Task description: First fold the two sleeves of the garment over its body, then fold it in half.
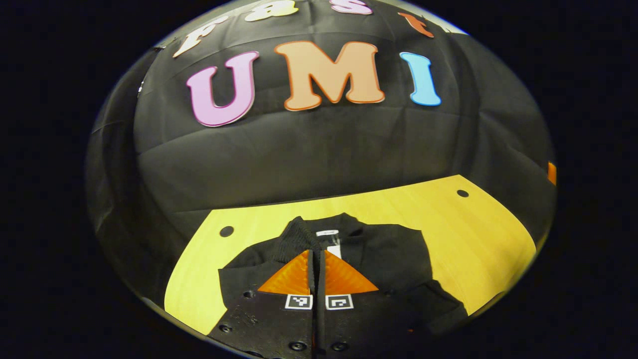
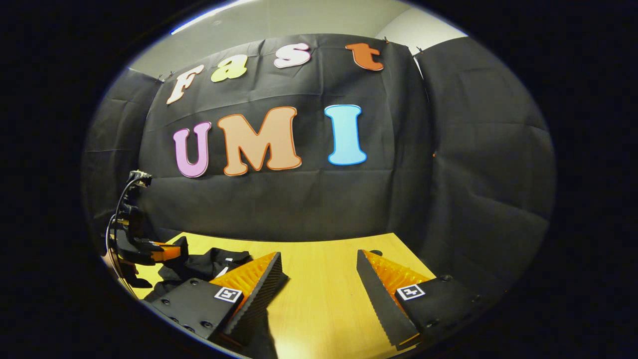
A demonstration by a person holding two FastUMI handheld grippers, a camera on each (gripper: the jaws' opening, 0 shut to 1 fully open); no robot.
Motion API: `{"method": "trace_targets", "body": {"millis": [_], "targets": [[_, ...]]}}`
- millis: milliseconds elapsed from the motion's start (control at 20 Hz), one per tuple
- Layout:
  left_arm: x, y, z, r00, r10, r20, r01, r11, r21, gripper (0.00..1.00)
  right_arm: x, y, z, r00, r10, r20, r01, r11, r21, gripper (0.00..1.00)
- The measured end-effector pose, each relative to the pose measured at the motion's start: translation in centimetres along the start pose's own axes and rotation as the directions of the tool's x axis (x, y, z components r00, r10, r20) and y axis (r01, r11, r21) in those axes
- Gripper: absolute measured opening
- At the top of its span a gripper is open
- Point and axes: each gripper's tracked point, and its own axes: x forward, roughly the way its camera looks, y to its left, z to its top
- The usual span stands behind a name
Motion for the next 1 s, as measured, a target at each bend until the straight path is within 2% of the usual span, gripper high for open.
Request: {"method": "trace_targets", "body": {"millis": [250,350,400,450,550,750,1000], "targets": [[2.1,-4.9,-0.5,0.997,-0.075,-0.034,0.076,0.996,0.044,0.0,0.4,-1.7,-0.9,1.0,-0.015,-0.025,0.015,1.0,0.008,0.97],[3.2,-5.7,-0.9,0.997,-0.053,-0.049,0.056,0.995,0.076,0.0,0.8,-1.7,-1.3,0.999,-0.011,-0.038,0.011,1.0,0.004,0.97],[3.8,-6.5,-0.9,0.995,-0.067,-0.074,0.073,0.993,0.088,0.23,1.0,-1.5,-1.7,0.999,-0.003,-0.044,0.003,1.0,0.0,0.97],[3.0,-6.9,-2.7,0.993,-0.064,-0.104,0.073,0.993,0.087,0.46,1.3,-1.3,-2.0,0.999,0.009,-0.051,-0.01,1.0,-0.004,0.97],[2.4,-6.6,-1.6,0.996,-0.048,-0.075,0.052,0.997,0.053,0.92,1.9,-0.6,-2.8,0.996,0.044,-0.076,-0.045,0.999,-0.011,0.96],[-0.9,-2.9,0.5,0.999,0.026,0.023,-0.026,1.0,-0.014,0.94,2.0,1.8,-3.8,0.986,0.124,-0.109,-0.125,0.992,-0.003,0.97],[-6.3,2.8,-0.7,0.995,0.08,0.062,-0.077,0.996,-0.044,0.94,0.1,6.0,-4.3,0.986,0.14,-0.089,-0.141,0.99,0.001,0.97]]}}
